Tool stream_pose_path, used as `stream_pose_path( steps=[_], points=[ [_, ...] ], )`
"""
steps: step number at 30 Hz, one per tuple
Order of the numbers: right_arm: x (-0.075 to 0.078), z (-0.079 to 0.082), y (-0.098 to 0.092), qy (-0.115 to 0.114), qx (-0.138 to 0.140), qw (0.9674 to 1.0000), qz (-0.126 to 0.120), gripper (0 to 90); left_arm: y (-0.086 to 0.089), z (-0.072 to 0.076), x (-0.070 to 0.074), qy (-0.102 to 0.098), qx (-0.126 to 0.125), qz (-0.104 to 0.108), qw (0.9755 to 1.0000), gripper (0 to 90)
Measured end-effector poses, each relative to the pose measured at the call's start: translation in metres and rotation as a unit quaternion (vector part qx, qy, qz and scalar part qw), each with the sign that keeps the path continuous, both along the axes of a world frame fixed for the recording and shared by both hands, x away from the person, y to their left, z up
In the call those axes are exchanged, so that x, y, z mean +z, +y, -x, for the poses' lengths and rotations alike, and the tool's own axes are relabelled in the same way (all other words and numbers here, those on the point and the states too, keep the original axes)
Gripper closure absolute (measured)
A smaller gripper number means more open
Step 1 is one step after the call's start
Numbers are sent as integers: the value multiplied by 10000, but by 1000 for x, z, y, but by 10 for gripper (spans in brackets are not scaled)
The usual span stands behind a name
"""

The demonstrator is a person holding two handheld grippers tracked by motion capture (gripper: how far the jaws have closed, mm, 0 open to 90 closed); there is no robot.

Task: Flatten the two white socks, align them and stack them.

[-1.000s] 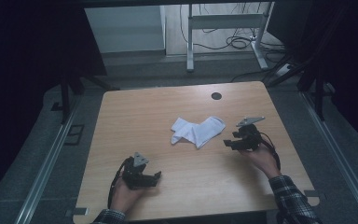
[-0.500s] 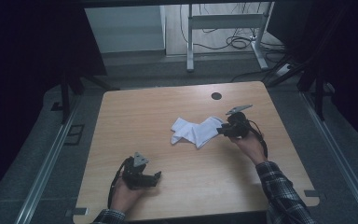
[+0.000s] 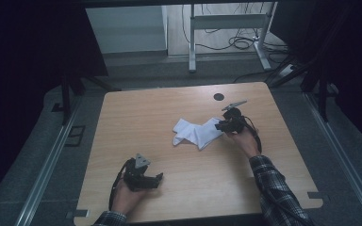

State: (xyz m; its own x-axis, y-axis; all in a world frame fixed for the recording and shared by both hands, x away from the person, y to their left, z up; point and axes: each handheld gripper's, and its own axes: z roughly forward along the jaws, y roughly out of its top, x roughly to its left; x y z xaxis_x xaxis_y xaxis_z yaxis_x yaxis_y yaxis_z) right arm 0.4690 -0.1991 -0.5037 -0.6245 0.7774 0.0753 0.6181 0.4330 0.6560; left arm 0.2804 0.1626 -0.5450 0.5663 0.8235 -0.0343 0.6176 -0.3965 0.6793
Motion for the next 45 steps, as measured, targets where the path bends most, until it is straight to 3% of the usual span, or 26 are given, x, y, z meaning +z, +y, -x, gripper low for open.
stream_pose_path(
  steps=[6, 12, 14, 17, 26, 32, 40, 45],
  points=[
    [-13, -6, 6, 43, -38, 9995, 296, 607, 0, 0, 0, -3, 10, 12, 10000, 95],
    [-18, -2, 9, 114, 21, 9993, 362, 765, 0, 0, 0, -4, 10, 8, 10000, 95],
    [-15, 0, 11, 36, 86, 9989, 467, 783, 0, 0, 0, -1, 5, 5, 10000, 94],
    [-9, 3, 10, 8, 119, 9991, 414, 781, 0, 0, 0, -2, 10, 10, 10000, 94],
    [38, 18, 4, -136, 206, 9997, -74, 799, 0, 0, 0, -6, 0, 0, 10000, 95],
    [65, 27, 6, -322, 334, 9987, -197, 804, 0, 0, 0, 5, 10, 5, 10000, 95],
    [113, 45, 1, -751, 392, 9963, -170, 806, 0, 0, 0, 2, 11, 6, 10000, 95],
    [133, 51, -20, -878, 121, 9960, -124, 806, 0, 0, 0, 2, 13, 8, 10000, 95]
  ],
)
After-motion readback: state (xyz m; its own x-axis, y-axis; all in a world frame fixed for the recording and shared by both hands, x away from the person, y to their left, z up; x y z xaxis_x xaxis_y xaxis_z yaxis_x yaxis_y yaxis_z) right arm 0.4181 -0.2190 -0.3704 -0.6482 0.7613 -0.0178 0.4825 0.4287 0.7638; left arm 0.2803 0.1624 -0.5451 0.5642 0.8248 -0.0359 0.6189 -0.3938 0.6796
